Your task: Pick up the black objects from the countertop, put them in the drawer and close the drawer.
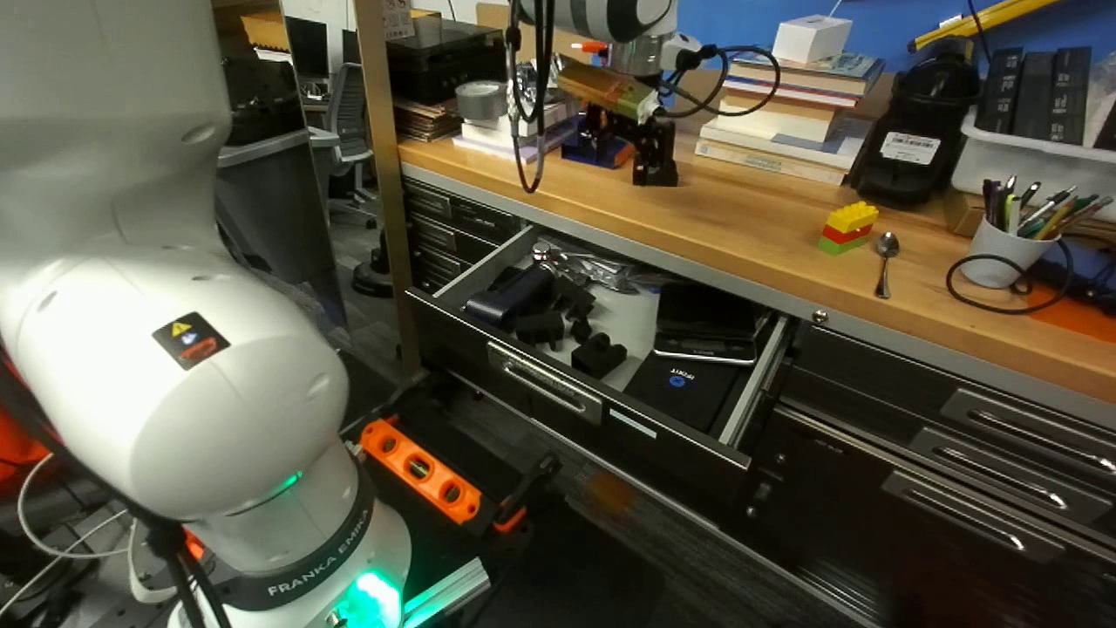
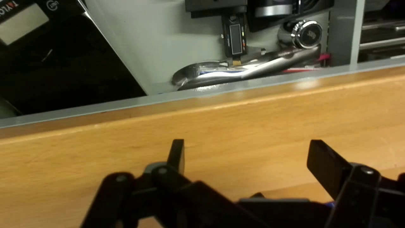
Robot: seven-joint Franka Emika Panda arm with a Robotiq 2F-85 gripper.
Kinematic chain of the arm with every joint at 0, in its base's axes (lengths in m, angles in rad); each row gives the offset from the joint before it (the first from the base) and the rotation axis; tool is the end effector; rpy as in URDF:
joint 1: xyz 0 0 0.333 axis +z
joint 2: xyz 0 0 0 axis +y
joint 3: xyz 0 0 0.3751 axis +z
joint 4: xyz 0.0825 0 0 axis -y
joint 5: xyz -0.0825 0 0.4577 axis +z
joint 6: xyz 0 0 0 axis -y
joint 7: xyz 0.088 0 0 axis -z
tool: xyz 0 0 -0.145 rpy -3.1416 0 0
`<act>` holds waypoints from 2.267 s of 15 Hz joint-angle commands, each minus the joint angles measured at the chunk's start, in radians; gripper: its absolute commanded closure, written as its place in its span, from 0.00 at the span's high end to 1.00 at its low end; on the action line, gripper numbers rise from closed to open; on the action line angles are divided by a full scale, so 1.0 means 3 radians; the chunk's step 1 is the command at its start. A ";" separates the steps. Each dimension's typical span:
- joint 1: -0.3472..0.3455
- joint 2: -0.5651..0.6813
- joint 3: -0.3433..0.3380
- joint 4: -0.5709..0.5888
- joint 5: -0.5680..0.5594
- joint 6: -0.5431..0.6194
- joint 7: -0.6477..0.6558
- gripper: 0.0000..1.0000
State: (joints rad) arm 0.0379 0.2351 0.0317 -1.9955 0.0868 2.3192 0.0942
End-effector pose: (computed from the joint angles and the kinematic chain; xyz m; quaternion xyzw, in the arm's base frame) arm 0.6785 0.0508 0.3268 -0.9975 0.0410 -0.0411 0.0402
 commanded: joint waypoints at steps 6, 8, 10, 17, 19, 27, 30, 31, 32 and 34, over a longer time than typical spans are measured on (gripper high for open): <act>0.0062 0.0738 -0.0079 0.1226 0.0271 -0.0590 0.1221 1.00; 0.0082 0.0908 -0.0084 0.1421 0.0329 -0.0573 0.1395 1.00; 0.0095 0.1080 -0.0082 0.1635 0.0386 -0.0592 0.1514 1.00; 0.0138 0.1500 -0.0144 0.2108 0.0397 -0.0540 0.1956 1.00; 0.0139 0.1587 -0.0162 0.2194 0.0382 -0.0553 0.2047 1.00; 0.0136 0.1739 -0.0171 0.2296 0.0306 -0.0683 0.2020 0.50; 0.0131 0.1711 -0.0148 0.2303 0.0263 -0.0856 0.1863 0.27; 0.0131 0.1681 -0.0144 0.2290 0.0249 -0.0947 0.1788 0.28; 0.0138 0.1664 -0.0146 0.2267 0.0234 -0.1026 0.1722 0.29; 0.0132 0.1550 -0.0134 0.2134 0.0228 -0.1146 0.1541 0.29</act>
State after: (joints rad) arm 0.0735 0.7341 -0.0088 -1.3325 0.1697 2.0412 0.6218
